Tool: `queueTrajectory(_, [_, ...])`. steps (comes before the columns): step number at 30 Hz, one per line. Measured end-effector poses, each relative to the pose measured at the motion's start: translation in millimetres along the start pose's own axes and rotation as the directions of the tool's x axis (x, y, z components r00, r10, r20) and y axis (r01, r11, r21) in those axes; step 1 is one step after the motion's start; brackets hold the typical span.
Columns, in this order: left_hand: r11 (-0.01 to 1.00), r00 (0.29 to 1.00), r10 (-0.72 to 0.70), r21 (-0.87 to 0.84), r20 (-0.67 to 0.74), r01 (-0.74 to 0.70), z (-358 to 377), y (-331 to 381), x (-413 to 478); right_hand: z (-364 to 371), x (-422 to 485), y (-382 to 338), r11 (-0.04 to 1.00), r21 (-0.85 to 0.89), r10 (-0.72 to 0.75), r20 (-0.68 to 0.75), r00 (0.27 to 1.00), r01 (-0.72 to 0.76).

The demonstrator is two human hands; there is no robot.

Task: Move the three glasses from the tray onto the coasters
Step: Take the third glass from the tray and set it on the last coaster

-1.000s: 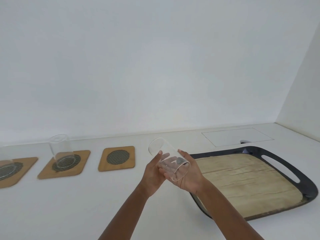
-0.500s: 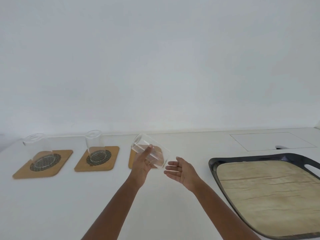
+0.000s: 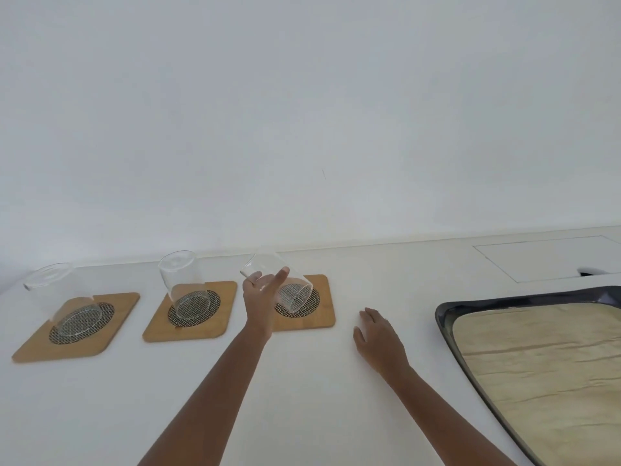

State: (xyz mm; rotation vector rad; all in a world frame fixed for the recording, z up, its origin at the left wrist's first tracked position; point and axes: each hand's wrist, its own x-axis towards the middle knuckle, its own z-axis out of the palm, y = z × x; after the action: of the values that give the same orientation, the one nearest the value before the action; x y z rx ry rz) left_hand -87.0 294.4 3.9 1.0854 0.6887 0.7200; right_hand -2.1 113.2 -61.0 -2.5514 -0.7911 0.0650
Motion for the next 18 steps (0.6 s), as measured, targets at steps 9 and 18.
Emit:
queueTrajectory(9, [0.886, 0.963, 0.266, 0.383, 0.039, -0.260, 4.6, -10.3, 23.6, 13.0, 21.3, 6.5, 0.992, -0.128, -0.021, -0.038, 0.999, 0.016])
queueTrajectory(18, [0.767, 0.918, 0.341, 0.505, 0.200, -0.395, 8.0, -14.4, 34.9, 13.6, 24.0, 5.5, 0.993, -0.117, 0.003, -0.055, 0.998, -0.010])
